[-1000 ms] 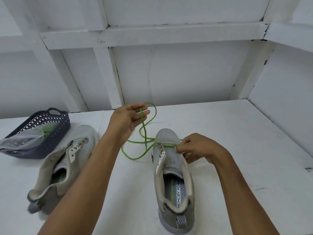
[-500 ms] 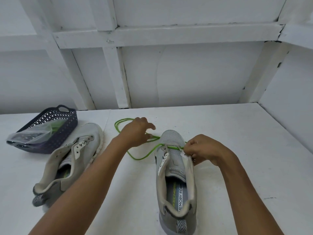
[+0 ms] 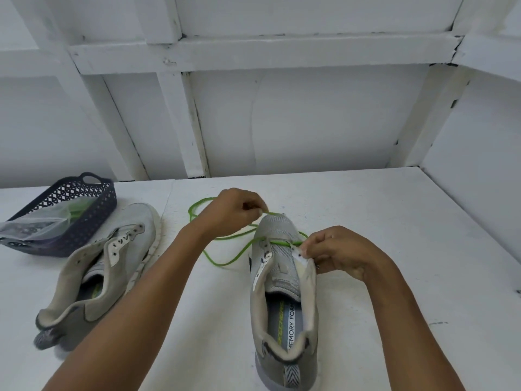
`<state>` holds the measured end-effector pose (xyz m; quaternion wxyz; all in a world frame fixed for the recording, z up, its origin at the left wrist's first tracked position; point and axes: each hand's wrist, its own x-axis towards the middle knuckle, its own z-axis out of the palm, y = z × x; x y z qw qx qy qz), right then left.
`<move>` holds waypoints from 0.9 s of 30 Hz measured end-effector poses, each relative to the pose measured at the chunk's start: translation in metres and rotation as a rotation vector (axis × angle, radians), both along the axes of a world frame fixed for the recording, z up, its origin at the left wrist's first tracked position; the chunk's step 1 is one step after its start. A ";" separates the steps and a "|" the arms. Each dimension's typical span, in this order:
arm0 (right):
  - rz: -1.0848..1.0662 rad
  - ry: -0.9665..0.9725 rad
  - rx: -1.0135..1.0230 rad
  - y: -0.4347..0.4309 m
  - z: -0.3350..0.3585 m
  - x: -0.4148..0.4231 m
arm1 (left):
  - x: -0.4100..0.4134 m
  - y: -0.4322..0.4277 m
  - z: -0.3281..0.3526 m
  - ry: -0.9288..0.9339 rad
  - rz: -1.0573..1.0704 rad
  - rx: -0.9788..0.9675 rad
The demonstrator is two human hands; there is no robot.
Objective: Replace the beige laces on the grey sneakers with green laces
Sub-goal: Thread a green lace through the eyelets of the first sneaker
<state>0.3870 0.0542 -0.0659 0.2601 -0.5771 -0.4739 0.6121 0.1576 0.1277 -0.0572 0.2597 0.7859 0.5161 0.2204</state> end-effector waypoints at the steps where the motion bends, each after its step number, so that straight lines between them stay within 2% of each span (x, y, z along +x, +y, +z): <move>1: 0.003 0.007 0.000 -0.001 0.000 0.000 | 0.004 -0.007 0.008 -0.001 -0.060 -0.020; 5: -0.011 0.011 -0.003 -0.003 -0.002 -0.002 | 0.018 -0.026 0.017 0.135 -0.234 -0.071; 8: -0.031 0.003 0.009 -0.003 -0.004 -0.003 | 0.022 -0.029 0.013 0.195 -0.264 -0.074; 27: -0.070 0.040 0.025 -0.006 -0.010 -0.001 | 0.026 -0.036 -0.002 0.107 -0.131 -0.057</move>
